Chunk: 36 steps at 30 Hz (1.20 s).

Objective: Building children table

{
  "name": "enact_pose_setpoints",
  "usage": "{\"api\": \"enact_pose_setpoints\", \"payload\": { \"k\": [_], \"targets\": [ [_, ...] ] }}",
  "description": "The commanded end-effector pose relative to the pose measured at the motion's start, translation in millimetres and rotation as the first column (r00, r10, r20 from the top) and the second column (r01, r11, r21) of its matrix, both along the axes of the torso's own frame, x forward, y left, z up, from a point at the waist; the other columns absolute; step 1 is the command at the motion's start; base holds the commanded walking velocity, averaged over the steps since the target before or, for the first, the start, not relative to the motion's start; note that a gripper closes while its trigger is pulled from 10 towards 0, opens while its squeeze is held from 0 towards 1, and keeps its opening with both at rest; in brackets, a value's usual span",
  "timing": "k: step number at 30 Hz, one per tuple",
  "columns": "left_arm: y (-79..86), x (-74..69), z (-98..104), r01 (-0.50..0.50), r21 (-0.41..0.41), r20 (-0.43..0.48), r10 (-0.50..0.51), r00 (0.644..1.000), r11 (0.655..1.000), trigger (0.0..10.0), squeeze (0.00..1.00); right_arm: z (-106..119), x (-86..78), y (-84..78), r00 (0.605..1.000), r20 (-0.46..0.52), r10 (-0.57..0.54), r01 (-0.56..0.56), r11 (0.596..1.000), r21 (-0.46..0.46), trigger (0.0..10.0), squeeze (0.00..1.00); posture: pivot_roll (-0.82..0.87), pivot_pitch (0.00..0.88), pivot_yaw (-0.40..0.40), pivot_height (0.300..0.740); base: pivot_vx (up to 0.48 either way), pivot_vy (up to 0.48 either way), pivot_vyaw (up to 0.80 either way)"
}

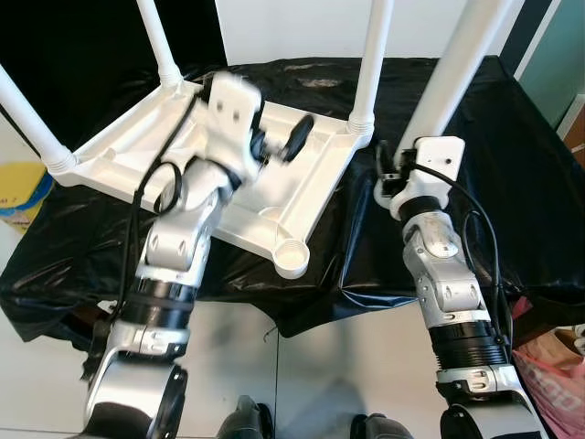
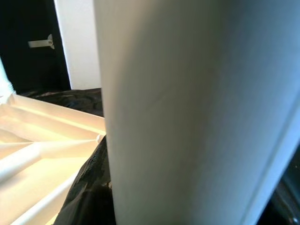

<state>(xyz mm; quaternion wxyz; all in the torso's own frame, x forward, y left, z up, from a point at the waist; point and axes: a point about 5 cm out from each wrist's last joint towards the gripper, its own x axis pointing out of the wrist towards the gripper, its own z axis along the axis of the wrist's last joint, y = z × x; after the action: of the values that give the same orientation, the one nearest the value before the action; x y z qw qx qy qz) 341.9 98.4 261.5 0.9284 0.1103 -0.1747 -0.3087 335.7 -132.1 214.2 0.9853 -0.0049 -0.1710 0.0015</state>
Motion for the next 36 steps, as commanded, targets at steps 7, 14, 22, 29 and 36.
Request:
{"api": "enact_pose_setpoints", "payload": {
  "k": [7,14,22,29,36],
  "targets": [
    [-2.9,-7.6,-11,0.023,0.028,-0.017,-0.022,1.000,0.999,10.0,0.00,2,-3.0,0.7,1.000,0.031,0.005,-0.004,0.999,-0.040,10.0,0.00,0.00,0.087,-0.005,0.740,0.000,0.000,0.00],
    [-5.8,-14.5,-27,0.115,0.080,-0.072,-0.109,0.991,0.990,10.0,0.00,0,-4.0,3.2,0.999,0.032,0.021,-0.019,0.998,-0.059,10.0,0.00,-0.01,0.087,-0.002,0.740,0.000,0.000,0.00],
    [15.0,-25.9,-71,0.207,0.301,-0.219,-0.143,0.965,0.931,10.0,0.00,-10,-10.8,9.8,0.999,0.014,0.051,-0.050,0.994,-0.095,10.0,0.00,-0.01,0.081,0.005,0.740,0.000,0.000,0.00],
    [31.7,-31.2,-90,0.228,0.370,-0.319,-0.107,0.942,0.900,10.0,0.00,-11,-11.8,12.4,0.998,0.010,0.056,-0.054,0.993,-0.100,10.0,0.00,0.00,0.081,0.001,0.740,0.000,0.000,0.00],
    [51.4,-30.2,-98,0.190,0.402,-0.359,-0.037,0.933,0.896,10.0,0.00,-11,-11.5,11.9,0.998,0.012,0.057,-0.055,0.993,-0.106,10.0,0.00,-0.01,0.083,0.001,0.740,0.000,0.000,0.00]
  ]
}}
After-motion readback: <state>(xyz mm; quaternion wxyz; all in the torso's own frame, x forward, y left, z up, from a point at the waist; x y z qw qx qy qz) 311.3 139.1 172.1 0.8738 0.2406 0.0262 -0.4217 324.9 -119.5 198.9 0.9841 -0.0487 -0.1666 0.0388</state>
